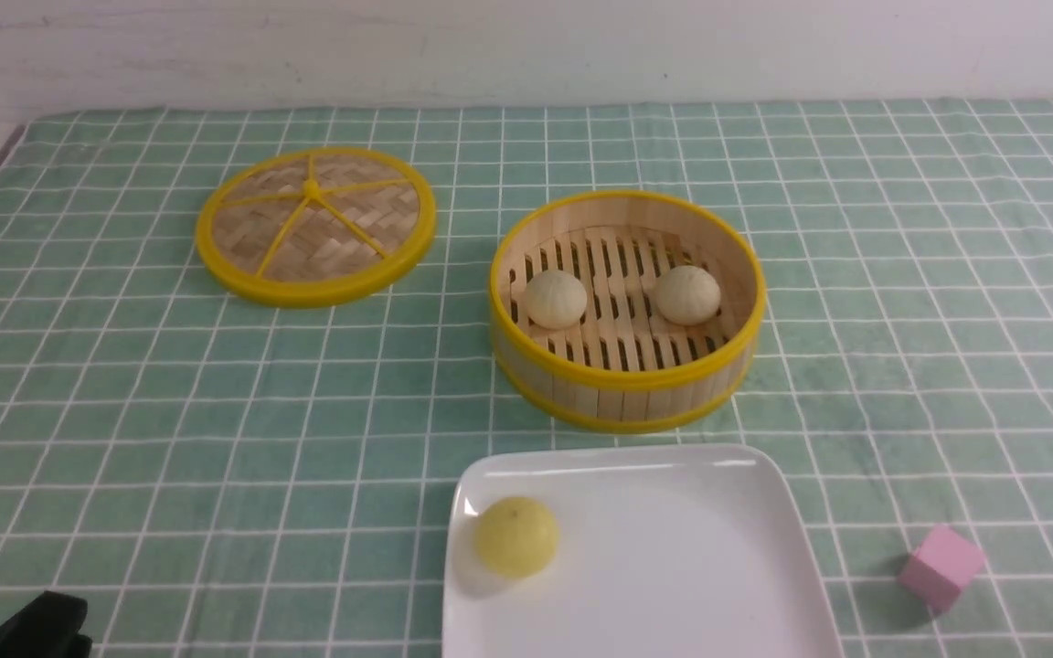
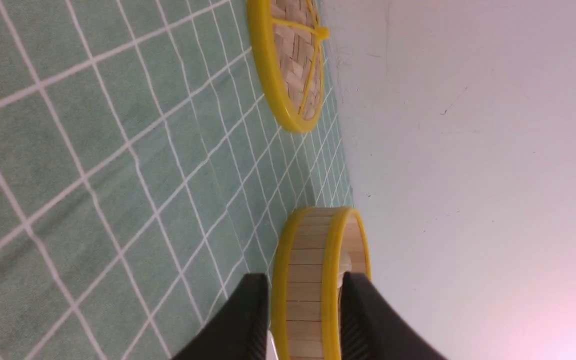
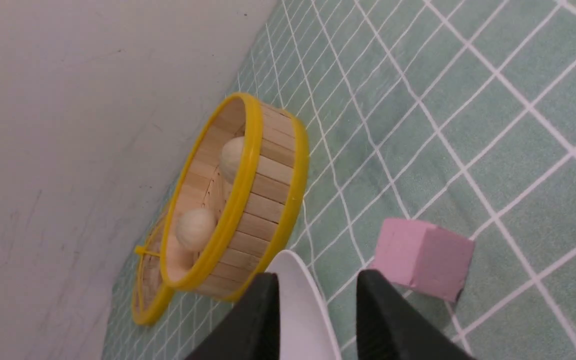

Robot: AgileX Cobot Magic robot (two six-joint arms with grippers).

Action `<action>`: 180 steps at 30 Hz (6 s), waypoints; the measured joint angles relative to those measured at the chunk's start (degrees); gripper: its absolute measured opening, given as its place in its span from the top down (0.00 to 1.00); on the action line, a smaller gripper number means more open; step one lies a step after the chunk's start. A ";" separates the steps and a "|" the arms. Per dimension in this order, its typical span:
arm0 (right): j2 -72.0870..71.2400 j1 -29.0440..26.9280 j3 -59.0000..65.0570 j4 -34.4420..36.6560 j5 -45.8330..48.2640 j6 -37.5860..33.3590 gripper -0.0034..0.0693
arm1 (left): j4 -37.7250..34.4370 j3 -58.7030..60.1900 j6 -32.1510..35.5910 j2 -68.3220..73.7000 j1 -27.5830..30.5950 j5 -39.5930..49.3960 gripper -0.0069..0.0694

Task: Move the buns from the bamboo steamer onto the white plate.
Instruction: 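Reach toward a bun in the bamboo steamer with the right gripper, then move the steamed bun from the bamboo steamer onto the white plate with the right gripper, then reach into the bamboo steamer and grasp a bun with the left gripper, then carry the bun from the bamboo steamer to the plate with the left gripper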

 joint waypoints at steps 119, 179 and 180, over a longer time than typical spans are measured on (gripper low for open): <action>50.37 19.97 -42.25 -31.14 39.79 -31.86 0.97 | 10.43 -100.57 43.09 111.33 -26.02 39.33 0.45; 42.09 19.97 -41.93 -29.95 45.37 -31.08 0.93 | 6.91 -82.24 48.18 113.60 -43.53 33.82 0.71; 39.57 19.97 -41.93 -29.95 47.12 -30.57 0.93 | 7.53 -82.24 47.46 113.60 -43.53 33.58 0.67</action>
